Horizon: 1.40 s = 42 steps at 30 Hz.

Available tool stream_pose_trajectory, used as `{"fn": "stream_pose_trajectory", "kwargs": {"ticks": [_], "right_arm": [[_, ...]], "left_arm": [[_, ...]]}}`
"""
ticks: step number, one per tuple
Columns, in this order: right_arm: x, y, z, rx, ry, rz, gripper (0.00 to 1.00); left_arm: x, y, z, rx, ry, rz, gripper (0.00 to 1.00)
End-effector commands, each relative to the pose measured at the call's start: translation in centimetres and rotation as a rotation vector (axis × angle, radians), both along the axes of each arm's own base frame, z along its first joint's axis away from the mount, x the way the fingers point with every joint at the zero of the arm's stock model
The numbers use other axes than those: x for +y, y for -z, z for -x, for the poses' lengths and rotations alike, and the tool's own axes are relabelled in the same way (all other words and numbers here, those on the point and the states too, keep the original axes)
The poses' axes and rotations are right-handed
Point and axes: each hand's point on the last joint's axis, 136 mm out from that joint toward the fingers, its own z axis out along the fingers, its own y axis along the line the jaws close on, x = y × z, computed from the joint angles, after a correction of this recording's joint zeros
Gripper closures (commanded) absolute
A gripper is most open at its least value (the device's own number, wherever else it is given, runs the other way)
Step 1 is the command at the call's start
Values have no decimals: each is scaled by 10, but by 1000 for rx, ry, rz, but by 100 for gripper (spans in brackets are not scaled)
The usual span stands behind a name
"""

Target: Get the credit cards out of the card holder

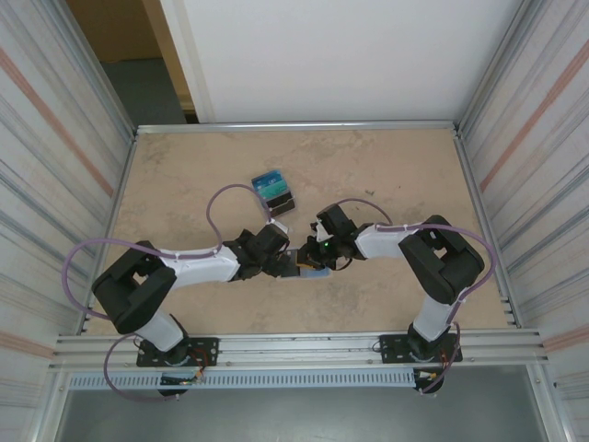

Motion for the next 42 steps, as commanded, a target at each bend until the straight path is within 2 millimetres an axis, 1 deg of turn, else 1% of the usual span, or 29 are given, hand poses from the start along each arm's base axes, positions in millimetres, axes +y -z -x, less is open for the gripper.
{"fn": "stream_pose_trajectory", "kwargs": {"ticks": [1,4,6,7,16,26,33,42], "right_arm": [[3,-5,-1,11,10,-48,87],[2,-7,-2,6,19,-62,93],[1,-8,-3,4,22,-65,99],[0,-7,-3,4,24,-61,100],[-18,5,-4,17,60,-1,100],[-26,7,-6,14,66,26,100],[-34,6,-7,-4,60,79,100],[-41,7,-10,-33,40,138,100]], "left_arm": [[10,11,9,39,-2,-76,1],[9,9,8,36,-3,-74,1],[10,8,8,34,-5,-75,1],[10,7,8,32,-4,-76,1],[9,3,5,20,-4,-83,1],[8,5,4,23,-4,-89,1],[10,5,3,15,-3,-98,1],[6,5,-3,-10,16,-110,1]]}}
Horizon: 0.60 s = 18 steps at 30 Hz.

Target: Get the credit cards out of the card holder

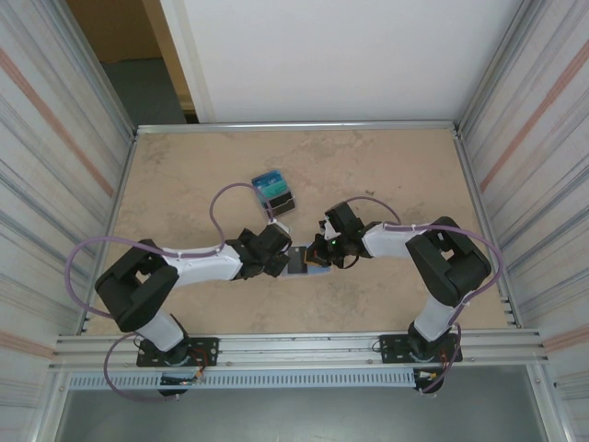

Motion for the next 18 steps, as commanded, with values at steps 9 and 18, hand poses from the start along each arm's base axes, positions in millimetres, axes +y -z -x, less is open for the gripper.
{"fn": "stream_pose_trajectory", "kwargs": {"ticks": [9,18], "right_arm": [[-27,1,-5,-48,-13,155,100],[-44,-2,-8,-69,-8,211,100]], "left_arm": [[5,9,0,-14,34,-67,1],[4,8,-1,-17,39,-52,1]]}}
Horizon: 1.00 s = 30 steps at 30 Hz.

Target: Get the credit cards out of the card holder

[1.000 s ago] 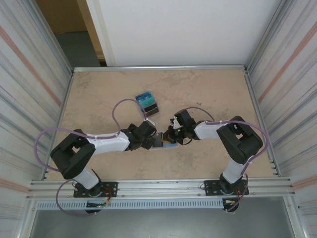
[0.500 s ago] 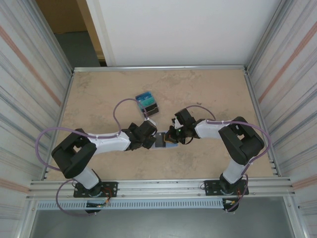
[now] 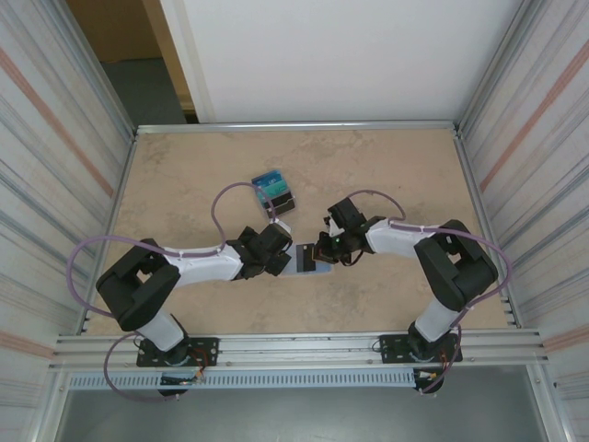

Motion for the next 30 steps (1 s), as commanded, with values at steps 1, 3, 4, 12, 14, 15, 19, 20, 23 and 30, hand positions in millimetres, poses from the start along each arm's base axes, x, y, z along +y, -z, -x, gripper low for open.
{"fn": "stream_pose_trajectory", "kwargs": {"ticks": [1,3,4,12,14,15,19,20,23,30], "right_arm": [[-20,2,-1,-9,11,86,100],[-22,3,-1,-11,11,92,100],[-23,2,-1,-12,12,92,100],[-27,-1,-2,-17,11,94,100],[-28,-2,-2,-18,13,96,100],[-29,-3,-2,-20,12,96,100],[-27,-4,-3,-19,15,81,100],[-25,-5,-3,-18,12,71,100],[-23,-6,-2,-10,14,57,100],[-22,-8,0,0,21,48,100]], "left_arm": [[8,10,4,11,8,-45,1],[8,9,3,10,8,-42,1],[7,9,3,10,8,-40,1],[6,0,0,-3,7,-15,1],[7,1,-1,0,7,-15,1],[8,0,-1,-1,5,-13,1],[6,-5,-2,-5,4,5,1],[3,-11,-4,-14,4,22,1],[-6,-32,-8,-47,13,79,2],[-33,-51,-17,-59,74,161,1]]}}
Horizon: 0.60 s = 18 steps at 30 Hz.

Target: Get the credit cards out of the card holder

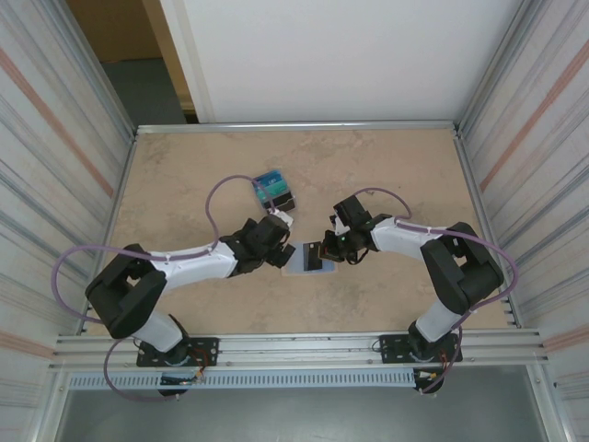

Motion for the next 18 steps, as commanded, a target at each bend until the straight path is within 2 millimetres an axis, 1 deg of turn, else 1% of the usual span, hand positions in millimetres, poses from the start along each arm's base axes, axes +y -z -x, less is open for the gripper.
{"fn": "stream_pose_trajectory", "kwargs": {"ticks": [1,6,10,14,18], "right_arm": [[-5,-5,3,8,15,12,100],[-2,-6,6,30,12,-9,100],[0,-8,9,51,3,-18,100],[-3,-7,12,57,0,-6,100],[-7,-11,12,49,2,4,100]], "left_arm": [[-16,-11,-7,-11,47,35,1],[-31,4,-13,11,90,-4,1],[-38,14,-18,24,107,-34,1],[-36,21,-20,35,101,-74,1],[-29,30,-18,52,89,-111,1]]}}
